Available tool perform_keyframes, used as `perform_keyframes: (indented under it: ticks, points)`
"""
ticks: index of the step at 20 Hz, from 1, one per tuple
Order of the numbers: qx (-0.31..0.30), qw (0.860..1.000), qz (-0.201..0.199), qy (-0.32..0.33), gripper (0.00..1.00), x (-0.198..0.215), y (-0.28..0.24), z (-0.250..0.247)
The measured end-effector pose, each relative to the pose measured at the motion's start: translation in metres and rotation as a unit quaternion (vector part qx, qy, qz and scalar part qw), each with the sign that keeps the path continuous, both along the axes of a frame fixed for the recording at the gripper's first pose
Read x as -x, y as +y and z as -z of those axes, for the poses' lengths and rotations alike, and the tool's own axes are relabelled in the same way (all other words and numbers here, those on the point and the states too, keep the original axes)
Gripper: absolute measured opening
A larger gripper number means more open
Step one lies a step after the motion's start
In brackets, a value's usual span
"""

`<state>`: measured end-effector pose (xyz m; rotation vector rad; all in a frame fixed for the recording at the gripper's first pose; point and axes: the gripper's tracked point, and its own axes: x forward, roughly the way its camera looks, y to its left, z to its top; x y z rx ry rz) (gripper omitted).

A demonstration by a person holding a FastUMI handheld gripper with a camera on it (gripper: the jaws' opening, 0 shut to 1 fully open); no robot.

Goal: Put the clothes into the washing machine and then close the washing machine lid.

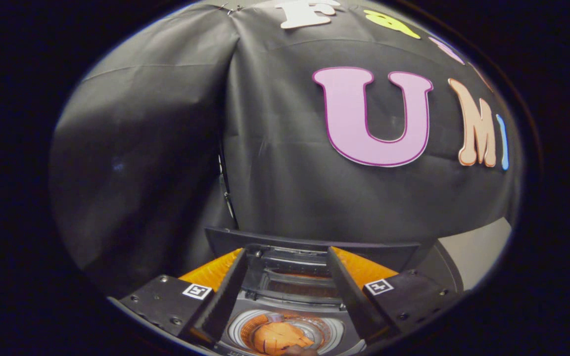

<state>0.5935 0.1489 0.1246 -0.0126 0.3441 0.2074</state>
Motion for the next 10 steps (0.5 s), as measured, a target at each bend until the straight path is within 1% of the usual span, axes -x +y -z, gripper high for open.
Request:
perform_keyframes:
  ticks: [3,7,10]
  points:
    - [-0.002,1.000,0.023,-0.006,0.97,-0.022,-0.008,-0.010]
    - [-0.013,0.999,0.044,-0.004,0.97,-0.048,-0.014,-0.008]
    - [-0.002,0.998,0.055,0.004,0.97,-0.063,-0.019,-0.002]
